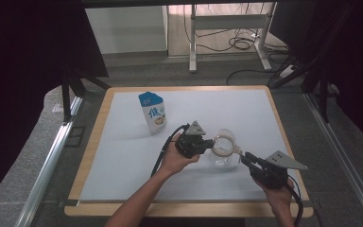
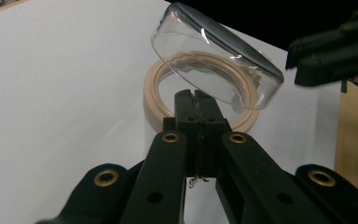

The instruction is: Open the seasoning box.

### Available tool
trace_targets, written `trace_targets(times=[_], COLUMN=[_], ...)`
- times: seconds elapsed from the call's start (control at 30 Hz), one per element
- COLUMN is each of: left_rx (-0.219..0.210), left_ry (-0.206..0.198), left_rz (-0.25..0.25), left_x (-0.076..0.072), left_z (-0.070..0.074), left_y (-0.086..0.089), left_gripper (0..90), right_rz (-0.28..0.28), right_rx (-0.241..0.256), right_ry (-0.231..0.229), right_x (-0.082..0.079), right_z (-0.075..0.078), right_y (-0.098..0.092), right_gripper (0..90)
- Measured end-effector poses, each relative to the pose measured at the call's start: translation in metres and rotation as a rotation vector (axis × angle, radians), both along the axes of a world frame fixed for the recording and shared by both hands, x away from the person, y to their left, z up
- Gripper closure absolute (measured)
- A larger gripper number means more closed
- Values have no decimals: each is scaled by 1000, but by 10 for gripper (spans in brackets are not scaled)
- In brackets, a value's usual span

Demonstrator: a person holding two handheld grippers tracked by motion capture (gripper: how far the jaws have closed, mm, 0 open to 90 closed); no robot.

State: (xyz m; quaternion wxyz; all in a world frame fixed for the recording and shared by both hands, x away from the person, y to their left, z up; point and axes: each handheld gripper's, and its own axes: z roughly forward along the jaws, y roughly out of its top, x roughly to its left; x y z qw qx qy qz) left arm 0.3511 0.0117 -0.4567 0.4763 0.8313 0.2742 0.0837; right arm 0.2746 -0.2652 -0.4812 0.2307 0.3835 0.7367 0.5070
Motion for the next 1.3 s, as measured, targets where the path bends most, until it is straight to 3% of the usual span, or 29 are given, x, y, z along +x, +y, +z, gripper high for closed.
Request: trace_targets(times=[0.17, 0.33, 0.93, 1.3], left_rx=[1, 4, 13, 25], left_ry=[-9, -20, -46, -61], left_rz=[-10, -19, -62, -99], left_x=[-2, -3, -12, -20], left_z=[6, 11, 21, 24], left_y=[-5, -10, -28, -45], left_gripper=[900, 900, 900, 900], right_rz=[23, 14, 46, 57], right_rx=[-22, -5, -36, -43], right_ry=[20, 48, 138, 149], right_x=[-3, -3, -4, -3], right_z=[-13, -21, -49, -51], right_y=[6, 0, 8, 9], right_gripper=[650, 589, 553, 545])
